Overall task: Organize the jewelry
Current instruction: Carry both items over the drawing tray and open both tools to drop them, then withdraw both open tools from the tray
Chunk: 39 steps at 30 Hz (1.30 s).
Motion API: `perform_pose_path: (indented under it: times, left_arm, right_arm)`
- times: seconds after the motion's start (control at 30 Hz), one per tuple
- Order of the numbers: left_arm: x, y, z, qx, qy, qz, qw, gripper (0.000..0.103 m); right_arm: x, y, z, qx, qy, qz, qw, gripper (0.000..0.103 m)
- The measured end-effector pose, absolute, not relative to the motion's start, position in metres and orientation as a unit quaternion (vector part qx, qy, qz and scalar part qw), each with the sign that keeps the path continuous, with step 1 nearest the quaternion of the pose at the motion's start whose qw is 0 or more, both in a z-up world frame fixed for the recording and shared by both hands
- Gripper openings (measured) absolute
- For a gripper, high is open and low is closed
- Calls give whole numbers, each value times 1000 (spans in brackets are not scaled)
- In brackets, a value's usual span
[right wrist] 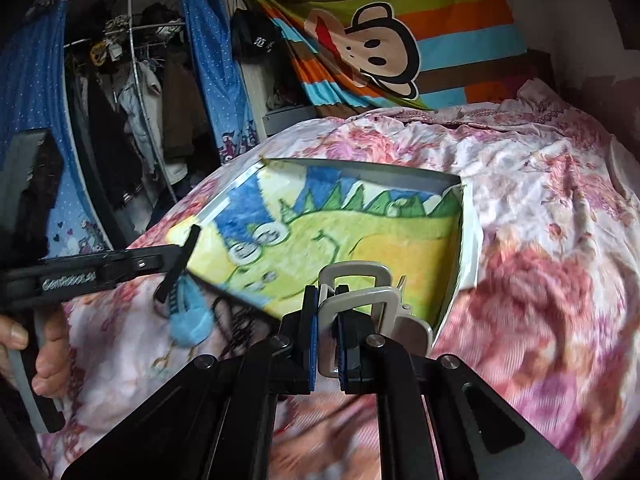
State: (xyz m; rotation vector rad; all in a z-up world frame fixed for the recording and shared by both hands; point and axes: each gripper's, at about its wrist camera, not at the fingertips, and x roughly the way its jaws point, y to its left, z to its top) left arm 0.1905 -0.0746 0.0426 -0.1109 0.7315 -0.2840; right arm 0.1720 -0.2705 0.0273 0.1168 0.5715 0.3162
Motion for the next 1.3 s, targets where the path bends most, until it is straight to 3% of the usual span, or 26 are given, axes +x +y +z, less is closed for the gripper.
perform_pose_path:
  times: [0.3,0.4,0.47,0.67,0.87,0.93,1.03,1.1,1.2,1.3]
  left_arm:
    - [273,-97,5,-100,408,-121,899,4]
    - [288,-100,-11,-115,445,-114,881,4]
    - [289,-99,-16,-131,455,-117,873,5]
    - [276,-99,-4,-121,441,-122,881,8]
    - [253,-93,27,-123,409,-124,895,44]
    - [240,-90,41,-123,387,-116,906,69]
    - [214,-85,63,-118,342,-101,927,90]
    - [195,-82,79,-109,309,-87,941,97]
    - [168,-76,98,-92,265,-71,957,103]
    - [144,-72,113,-65,233,-61,968,103]
  right_arm:
    - [212,-280,-1,84,305,146,937,8]
    - [221,-282,-8,87,335,138,928,23]
    - [223,-286,-9,94,345,141,923,46]
    - [212,-293,-3,101,347,129,923,53]
    - [187,-302,25,102,316,105,937,70]
    - [171,-306,38,98,291,85,948,78]
    - [151,-312,53,104,258,69,958,94]
    - [137,-314,63,112,231,66,964,100]
    - [113,-312,76,112,189,70,973,101]
    - [88,-304,86,96,150,70,981,101]
